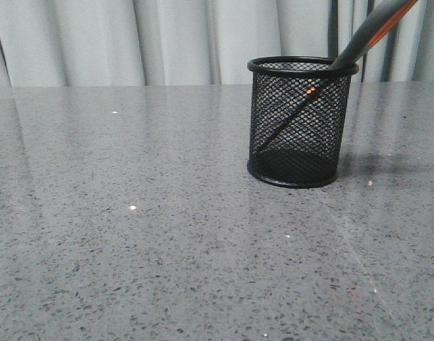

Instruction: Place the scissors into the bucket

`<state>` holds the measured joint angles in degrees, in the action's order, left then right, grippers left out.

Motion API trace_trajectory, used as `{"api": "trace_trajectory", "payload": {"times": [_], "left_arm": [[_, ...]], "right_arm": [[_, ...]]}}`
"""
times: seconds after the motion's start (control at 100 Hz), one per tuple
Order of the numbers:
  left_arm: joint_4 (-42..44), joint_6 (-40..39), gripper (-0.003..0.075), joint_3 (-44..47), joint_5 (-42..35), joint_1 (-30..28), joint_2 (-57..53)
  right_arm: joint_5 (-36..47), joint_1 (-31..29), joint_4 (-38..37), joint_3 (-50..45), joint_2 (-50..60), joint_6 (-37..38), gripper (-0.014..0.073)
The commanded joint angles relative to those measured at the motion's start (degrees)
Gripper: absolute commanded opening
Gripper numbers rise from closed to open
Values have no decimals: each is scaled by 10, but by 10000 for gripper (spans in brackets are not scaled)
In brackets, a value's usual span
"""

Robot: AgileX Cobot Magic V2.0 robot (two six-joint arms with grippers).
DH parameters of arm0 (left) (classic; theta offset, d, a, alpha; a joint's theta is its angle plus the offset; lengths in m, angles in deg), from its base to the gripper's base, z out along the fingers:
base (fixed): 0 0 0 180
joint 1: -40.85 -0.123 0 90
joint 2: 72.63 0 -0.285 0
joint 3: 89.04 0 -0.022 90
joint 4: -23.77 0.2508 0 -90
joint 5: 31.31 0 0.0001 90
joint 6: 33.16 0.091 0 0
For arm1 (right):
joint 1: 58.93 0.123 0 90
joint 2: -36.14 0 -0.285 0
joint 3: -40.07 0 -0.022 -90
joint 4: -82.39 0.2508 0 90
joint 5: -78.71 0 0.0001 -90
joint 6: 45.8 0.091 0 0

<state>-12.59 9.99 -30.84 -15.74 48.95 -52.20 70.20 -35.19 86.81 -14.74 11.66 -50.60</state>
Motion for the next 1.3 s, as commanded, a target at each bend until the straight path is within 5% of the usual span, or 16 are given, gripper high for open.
{"api": "trace_trajectory", "payload": {"times": [0.0,1.29], "left_arm": [[-17,-6,-20,-3,-42,-1,-13],[-18,-6,-20,13,-40,-1,-22]], "right_arm": [[43,-3,-4,11,7,0,-50],[20,-3,3,11,10,0,-51]]}}
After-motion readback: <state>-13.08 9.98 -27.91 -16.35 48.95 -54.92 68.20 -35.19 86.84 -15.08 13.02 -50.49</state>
